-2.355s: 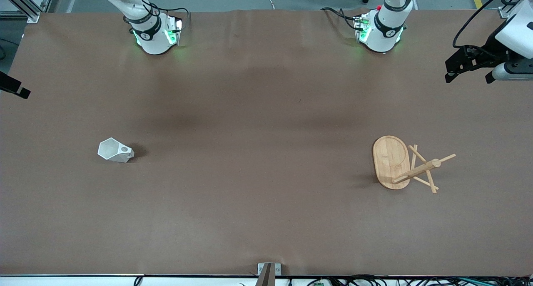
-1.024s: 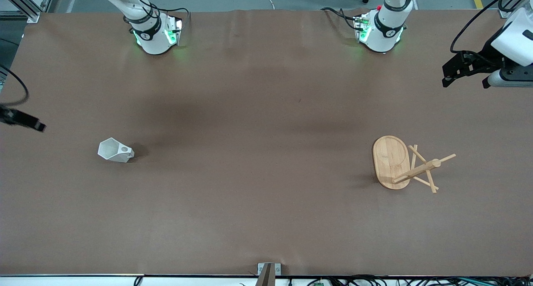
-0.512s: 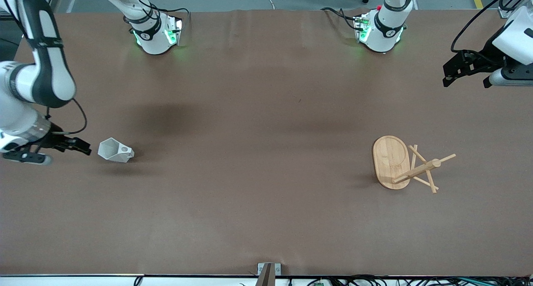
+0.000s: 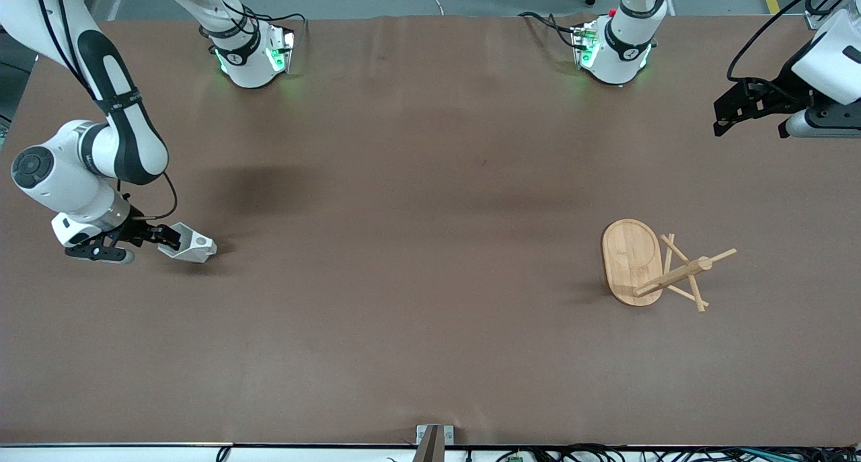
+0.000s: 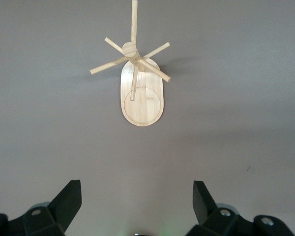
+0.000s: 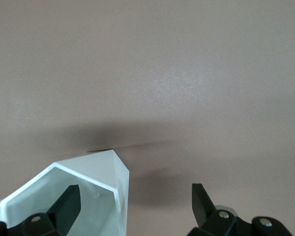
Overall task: Hang cup on rack
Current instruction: 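Reach the right gripper down to the white cup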
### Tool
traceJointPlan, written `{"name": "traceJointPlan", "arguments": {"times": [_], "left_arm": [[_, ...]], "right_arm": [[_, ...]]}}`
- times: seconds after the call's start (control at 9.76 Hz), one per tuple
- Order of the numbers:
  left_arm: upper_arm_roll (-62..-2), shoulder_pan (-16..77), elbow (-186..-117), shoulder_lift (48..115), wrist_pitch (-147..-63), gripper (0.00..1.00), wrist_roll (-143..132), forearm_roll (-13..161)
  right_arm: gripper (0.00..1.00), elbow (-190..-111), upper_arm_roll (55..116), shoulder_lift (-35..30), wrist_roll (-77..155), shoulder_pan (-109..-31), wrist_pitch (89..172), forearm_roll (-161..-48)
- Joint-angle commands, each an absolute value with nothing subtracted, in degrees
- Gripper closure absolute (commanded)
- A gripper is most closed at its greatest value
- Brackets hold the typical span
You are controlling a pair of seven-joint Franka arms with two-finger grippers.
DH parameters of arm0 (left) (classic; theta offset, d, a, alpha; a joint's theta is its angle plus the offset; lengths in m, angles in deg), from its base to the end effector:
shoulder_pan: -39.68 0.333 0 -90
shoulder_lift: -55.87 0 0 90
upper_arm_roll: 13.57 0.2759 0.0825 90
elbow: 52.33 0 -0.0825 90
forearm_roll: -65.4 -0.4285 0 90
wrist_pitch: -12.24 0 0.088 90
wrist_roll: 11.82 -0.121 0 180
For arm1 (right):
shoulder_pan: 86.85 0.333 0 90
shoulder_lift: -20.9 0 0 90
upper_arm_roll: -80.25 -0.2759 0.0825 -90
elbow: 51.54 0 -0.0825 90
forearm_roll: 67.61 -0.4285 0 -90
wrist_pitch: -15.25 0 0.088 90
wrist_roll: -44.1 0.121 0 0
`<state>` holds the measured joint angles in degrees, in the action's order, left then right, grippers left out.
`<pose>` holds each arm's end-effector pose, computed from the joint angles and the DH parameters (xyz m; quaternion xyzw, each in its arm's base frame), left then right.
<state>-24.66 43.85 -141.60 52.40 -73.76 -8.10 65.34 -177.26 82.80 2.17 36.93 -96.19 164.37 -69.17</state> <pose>0.5712 -0.0722 0.6057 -0.9996 0.0277 -0.0018 0.0062 0.5678 -0.1211 0.1539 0.9979 -0.0511 0.0405 0.0064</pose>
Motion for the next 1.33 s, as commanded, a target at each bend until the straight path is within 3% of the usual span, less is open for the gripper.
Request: {"name": "traceJointPlan", "arguments": {"times": [0.0, 0.2, 0.51, 0.92, 1.13, 1.23], "left_arm": [[-24.9, 43.8, -142.1, 53.1, -72.7, 0.0, -7.5, 65.9], [-24.9, 43.8, -142.1, 53.1, -72.7, 0.0, -7.6, 65.9], [-25.4, 43.9, -142.2, 52.9, -72.5, 0.0, -7.6, 66.0], [-25.6, 43.9, -142.2, 52.8, -72.5, 0.0, -7.5, 66.0], [-25.6, 43.9, -142.2, 52.8, -72.5, 0.0, -7.5, 66.0], [-25.6, 43.9, -142.1, 52.8, -72.5, 0.0, -7.5, 66.0]], "right_arm": [[0.04, -177.5, 82.1, 2.2, 36.6, -96.8, 164.1, -68.2], [0.17, -177.3, 82.0, 2.4, 36.7, -96.4, 160.1, -68.2], [0.47, -177.0, 82.0, 2.4, 36.8, -96.5, 159.8, -68.4], [0.51, -175.7, 82.0, 2.3, 37.3, -96.5, 160.0, -68.9], [0.63, -176.0, 82.0, 2.2, 37.3, -96.6, 160.3, -69.0], [0.63, -176.2, 81.9, 2.2, 37.3, -96.6, 160.3, -69.0]]}}
